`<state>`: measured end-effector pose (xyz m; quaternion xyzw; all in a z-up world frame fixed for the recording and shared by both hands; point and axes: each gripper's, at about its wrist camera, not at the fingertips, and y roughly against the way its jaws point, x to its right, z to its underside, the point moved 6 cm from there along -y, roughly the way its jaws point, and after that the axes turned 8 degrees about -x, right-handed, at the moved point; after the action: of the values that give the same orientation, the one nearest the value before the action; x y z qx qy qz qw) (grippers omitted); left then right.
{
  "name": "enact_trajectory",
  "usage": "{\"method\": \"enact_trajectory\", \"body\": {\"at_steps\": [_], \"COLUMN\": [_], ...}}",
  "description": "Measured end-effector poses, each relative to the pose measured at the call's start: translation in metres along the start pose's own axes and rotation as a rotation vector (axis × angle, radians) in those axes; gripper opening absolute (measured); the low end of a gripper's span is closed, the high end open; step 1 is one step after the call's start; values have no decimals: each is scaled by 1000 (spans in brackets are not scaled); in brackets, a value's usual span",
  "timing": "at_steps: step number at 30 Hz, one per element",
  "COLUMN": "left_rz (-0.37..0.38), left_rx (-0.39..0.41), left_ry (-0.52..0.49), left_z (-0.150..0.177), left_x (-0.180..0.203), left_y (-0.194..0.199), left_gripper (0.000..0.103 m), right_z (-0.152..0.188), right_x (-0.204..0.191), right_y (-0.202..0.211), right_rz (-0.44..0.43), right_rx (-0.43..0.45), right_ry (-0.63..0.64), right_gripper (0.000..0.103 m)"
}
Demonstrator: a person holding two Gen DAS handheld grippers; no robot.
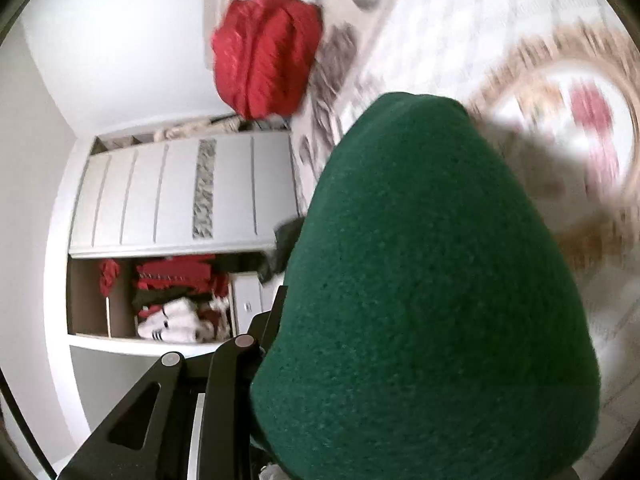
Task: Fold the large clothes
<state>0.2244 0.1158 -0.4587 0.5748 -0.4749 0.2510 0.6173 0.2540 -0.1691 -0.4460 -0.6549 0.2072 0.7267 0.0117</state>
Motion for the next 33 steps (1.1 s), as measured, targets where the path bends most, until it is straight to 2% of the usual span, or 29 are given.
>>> {"method": "enact_trajectory", "body": {"at_steps": [3, 7, 10, 14, 19, 24, 27, 28, 30, 31, 33], "left_rz": [33, 81, 107, 131, 101, 58, -6, -53, -131, -162, -180], "left_rx": [-44, -116, -157, -211, -281, -331, -378, -405, -443, -493, -534], "left_ry": [-41, -97, -123, -136, -174, -245, -262, -255, -219, -151, -89], "left_z": [0, 3, 10, 16, 31, 43, 52, 52, 53, 55, 63], "left_x": [38, 89, 113, 126, 103, 80, 61, 54, 40, 26, 10], "left_y": [-43, -120, -175, -253, -331, -372, -376, -377, -377, -374, -358], "left_gripper": [30, 30, 30, 30, 30, 30, 31, 34, 44, 48, 55], "right_z": [-47, -119, -174, -233, -305, -330, -324, -324, -321, -319, -311], "right_x": [-16, -35, -48, -22, 28, 89, 117, 127, 144, 149, 161], "right_y": [25, 55, 62, 81, 77, 65, 59, 58, 55, 55, 53], "right_rz": [-8, -16, -12, -9, 12, 66, 98, 106, 132, 155, 256], "right_rx": [68, 161, 221, 284, 324, 324, 306, 294, 262, 248, 188], "right_ry": [26, 59, 70, 76, 60, 42, 29, 2, -58, -72, -114], "right_gripper": [29, 29, 29, 29, 29, 28, 28, 29, 36, 46, 53]}}
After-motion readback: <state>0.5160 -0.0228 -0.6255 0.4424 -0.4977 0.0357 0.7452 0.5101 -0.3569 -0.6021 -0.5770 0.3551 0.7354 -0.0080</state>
